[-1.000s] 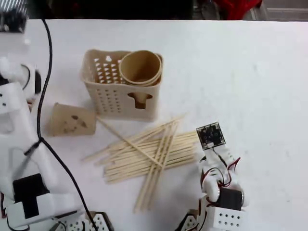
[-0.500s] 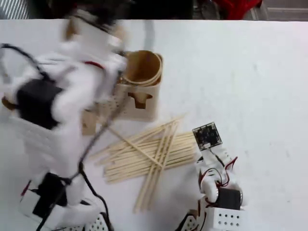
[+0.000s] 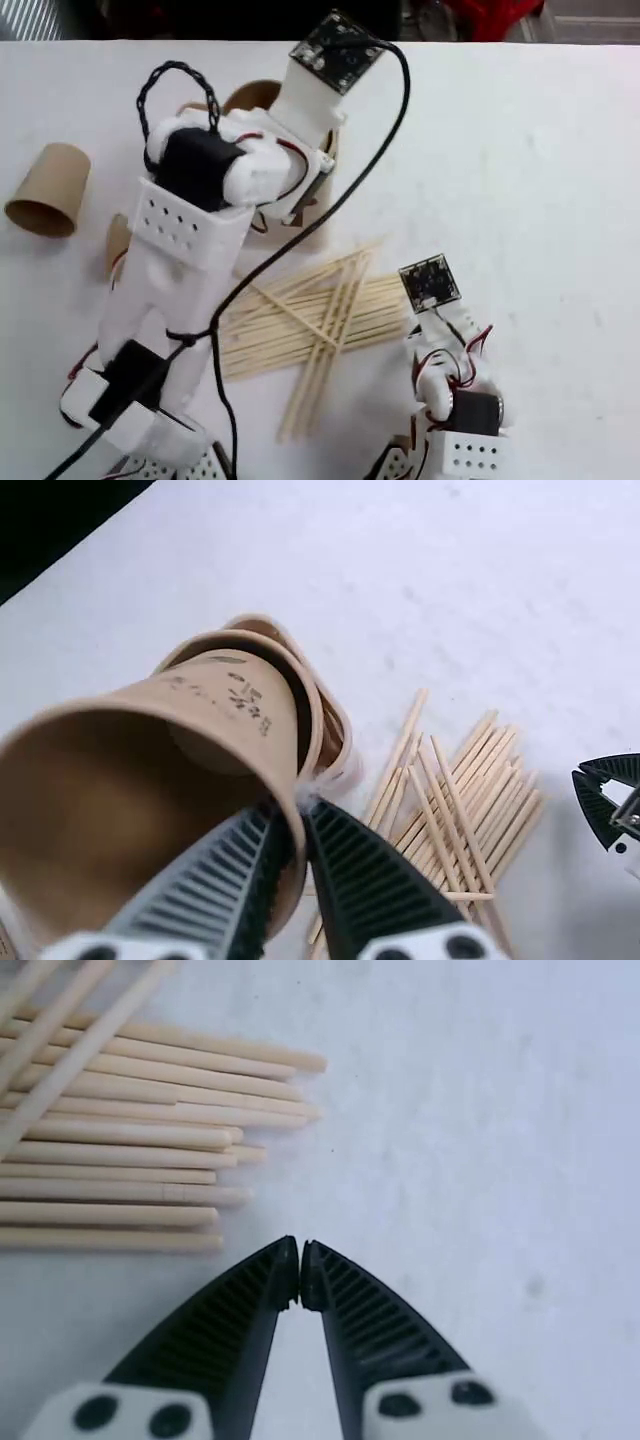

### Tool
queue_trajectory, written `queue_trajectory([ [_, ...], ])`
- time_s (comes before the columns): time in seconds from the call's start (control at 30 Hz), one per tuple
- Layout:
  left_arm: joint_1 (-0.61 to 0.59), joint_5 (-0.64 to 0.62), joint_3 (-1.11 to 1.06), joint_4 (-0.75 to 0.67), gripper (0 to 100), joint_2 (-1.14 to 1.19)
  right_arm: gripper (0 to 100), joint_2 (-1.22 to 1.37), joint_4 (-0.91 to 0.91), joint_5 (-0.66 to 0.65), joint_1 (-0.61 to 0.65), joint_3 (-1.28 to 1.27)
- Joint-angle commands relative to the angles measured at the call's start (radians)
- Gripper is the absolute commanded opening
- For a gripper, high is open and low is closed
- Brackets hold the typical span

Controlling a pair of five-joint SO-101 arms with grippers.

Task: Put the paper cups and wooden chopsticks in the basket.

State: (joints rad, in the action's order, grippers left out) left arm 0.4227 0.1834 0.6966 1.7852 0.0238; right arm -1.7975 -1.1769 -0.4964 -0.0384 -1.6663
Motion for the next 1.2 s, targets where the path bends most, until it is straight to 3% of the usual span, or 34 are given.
queue_trajectory([
  [0.0,-0.016,-0.012,0.003,-0.049,4,-0.002,2.5,-0.005,0.021,-0.006,0.007,-0.002],
  [0.17,-0.018,-0.005,0.003,-0.127,18,-0.004,2.5,-0.005,0.021,-0.006,0.005,-0.003],
  [0.43,-0.018,-0.005,0.002,-0.189,19,-0.005,2.5,-0.005,0.021,-0.006,0.004,-0.003],
  [0.57,-0.087,-0.012,-0.011,-0.235,19,0.004,2.5,-0.005,0.021,-0.006,0.004,-0.003],
  [0.77,-0.205,-0.014,-0.189,-0.308,19,0.064,2.5,-0.005,0.021,-0.006,0.004,-0.003],
  [1.17,-0.206,-0.012,-0.414,-0.542,19,0.203,2.5,-0.005,0.021,-0.006,0.007,-0.003],
])
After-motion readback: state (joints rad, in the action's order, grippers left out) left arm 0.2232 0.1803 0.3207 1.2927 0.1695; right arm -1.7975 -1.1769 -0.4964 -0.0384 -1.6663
